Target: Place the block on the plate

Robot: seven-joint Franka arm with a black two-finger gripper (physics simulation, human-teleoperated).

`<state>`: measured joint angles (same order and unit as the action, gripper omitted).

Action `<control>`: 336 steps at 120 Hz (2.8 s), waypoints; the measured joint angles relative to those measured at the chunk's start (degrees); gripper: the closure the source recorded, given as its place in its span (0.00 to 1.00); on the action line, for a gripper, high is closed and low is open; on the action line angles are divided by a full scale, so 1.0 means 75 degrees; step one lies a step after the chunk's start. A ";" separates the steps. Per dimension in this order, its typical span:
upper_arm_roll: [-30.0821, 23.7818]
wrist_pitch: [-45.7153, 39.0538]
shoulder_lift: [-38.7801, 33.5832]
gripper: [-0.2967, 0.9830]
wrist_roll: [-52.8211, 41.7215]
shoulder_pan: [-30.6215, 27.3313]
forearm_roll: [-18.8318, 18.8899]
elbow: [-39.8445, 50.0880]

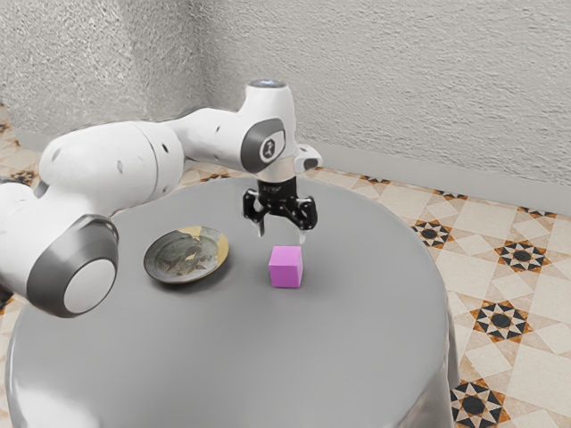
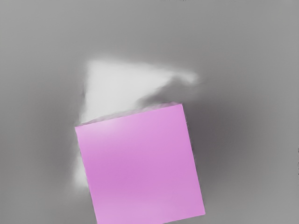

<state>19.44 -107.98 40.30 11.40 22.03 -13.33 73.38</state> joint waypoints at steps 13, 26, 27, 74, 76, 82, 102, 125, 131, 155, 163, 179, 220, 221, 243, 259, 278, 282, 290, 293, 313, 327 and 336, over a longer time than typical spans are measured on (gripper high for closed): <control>0.0110 -0.0076 0.0428 0.23 0.0746 0.0036 -0.0132 -0.0270; 0.0094 -0.0263 0.0554 0.23 0.1413 -0.0035 -0.0202 -0.0228; 0.0092 -0.0281 0.0561 0.23 0.1460 -0.0041 -0.0204 -0.0224; -0.0650 -0.0917 0.0675 0.23 0.2787 -0.0518 0.0505 -0.0021; -0.0680 -0.0939 0.0683 0.23 0.2822 -0.0534 0.0526 -0.0020; -0.0749 -0.1009 0.0730 0.23 0.2920 -0.0573 0.0578 -0.0020; -0.0925 -0.1191 0.0851 0.23 0.3196 -0.0692 0.0652 0.0031; -0.1027 -0.1222 0.0815 0.24 0.3377 -0.0724 0.0679 0.0167; -0.1031 -0.1219 0.0803 0.25 0.3375 -0.0731 0.0685 0.0175; -0.1045 -0.1152 0.0768 0.35 0.3311 -0.0741 0.0717 0.0180; -0.1045 -0.1129 0.0763 0.38 0.3265 -0.0755 0.0723 0.0211; -0.1042 -0.1101 0.0754 0.41 0.3137 -0.0778 0.0736 0.0238; -0.1024 -0.0989 0.0397 0.44 0.2889 -0.0840 0.0734 0.0346; -0.1024 -0.0986 0.0371 0.44 0.2885 -0.0852 0.0733 0.0365; -0.1023 -0.0964 -0.0559 0.44 0.2808 -0.1562 0.0719 0.1254; -0.1033 -0.1011 -0.1031 0.44 0.2762 -0.2388 0.0727 0.1862; -0.1053 -0.1183 -0.1087 0.44 0.2722 -0.3159 0.0724 0.2341; -0.1054 -0.1241 -0.1061 0.44 0.2715 -0.3201 0.0722 0.2394; -0.1067 -0.1357 -0.1014 0.44 0.2702 -0.3232 0.0714 0.2427; -0.1081 -0.1401 -0.1006 0.42 0.2697 -0.3235 0.0711 0.2425; -0.1139 -0.1578 -0.1202 0.32 0.2664 -0.3266 0.0710 0.2491; -0.1311 -0.1614 -0.2018 0.28 0.2597 -0.3250 0.0864 0.2994; -0.1511 -0.1604 -0.2855 0.27 0.2427 -0.3196 0.1027 0.3699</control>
<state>8.11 -120.01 18.88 29.61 -1.94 -5.63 101.12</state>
